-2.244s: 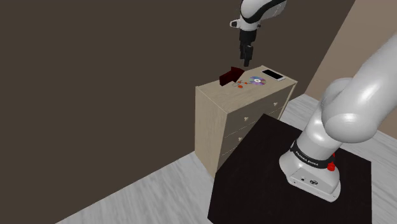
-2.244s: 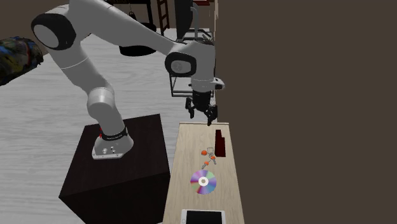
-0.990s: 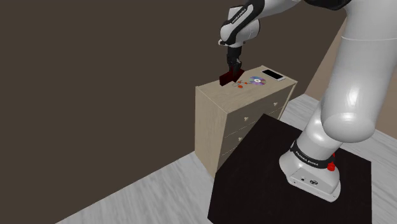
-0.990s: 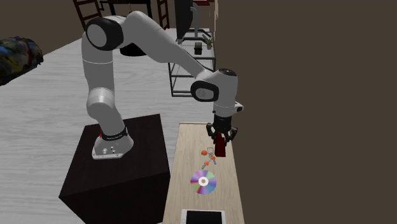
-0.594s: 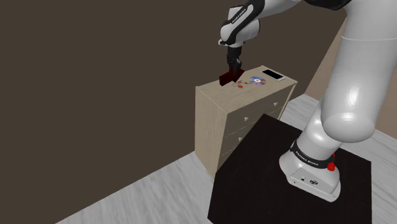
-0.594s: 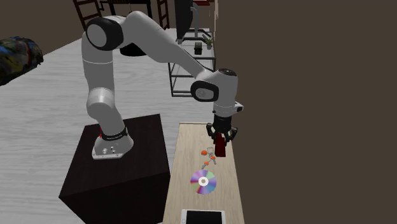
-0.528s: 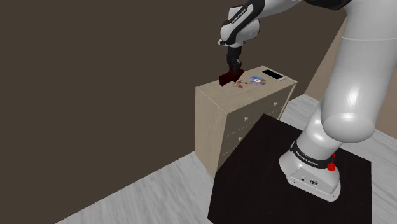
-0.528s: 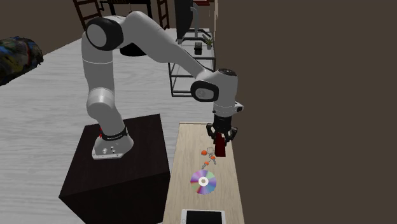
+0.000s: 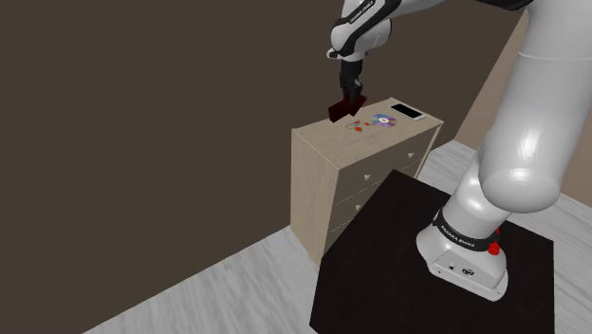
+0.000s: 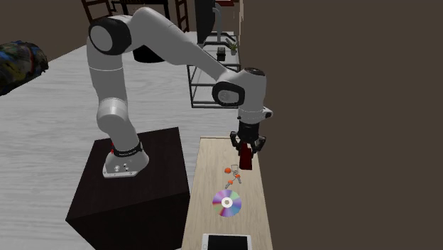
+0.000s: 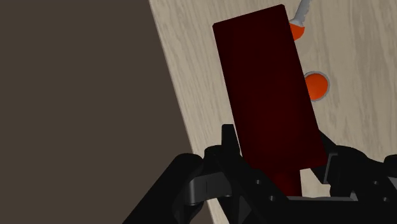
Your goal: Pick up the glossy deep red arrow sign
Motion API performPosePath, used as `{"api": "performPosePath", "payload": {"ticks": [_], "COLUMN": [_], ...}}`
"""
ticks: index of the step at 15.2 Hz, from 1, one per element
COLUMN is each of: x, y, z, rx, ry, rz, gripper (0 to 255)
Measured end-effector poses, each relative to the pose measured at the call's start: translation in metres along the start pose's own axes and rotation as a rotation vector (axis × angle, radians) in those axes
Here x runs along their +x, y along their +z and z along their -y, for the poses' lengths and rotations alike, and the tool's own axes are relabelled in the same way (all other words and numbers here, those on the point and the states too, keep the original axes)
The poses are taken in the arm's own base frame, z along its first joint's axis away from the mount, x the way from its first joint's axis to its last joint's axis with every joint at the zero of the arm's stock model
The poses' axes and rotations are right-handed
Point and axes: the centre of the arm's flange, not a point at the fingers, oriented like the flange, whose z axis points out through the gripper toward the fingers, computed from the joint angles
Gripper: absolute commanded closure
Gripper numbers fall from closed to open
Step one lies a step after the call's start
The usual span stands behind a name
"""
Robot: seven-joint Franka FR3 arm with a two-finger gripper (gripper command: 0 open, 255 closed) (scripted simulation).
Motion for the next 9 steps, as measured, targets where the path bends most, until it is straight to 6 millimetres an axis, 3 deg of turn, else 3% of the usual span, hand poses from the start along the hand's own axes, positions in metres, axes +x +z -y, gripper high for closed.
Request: {"api": "performPosePath", "payload": {"ticks": [9], "x": [-0.005], "y": [-0.044], "z": [-0.002], "rx": [0.0], "ry": [0.0], "rz": [0.0], "gripper": [255]}}
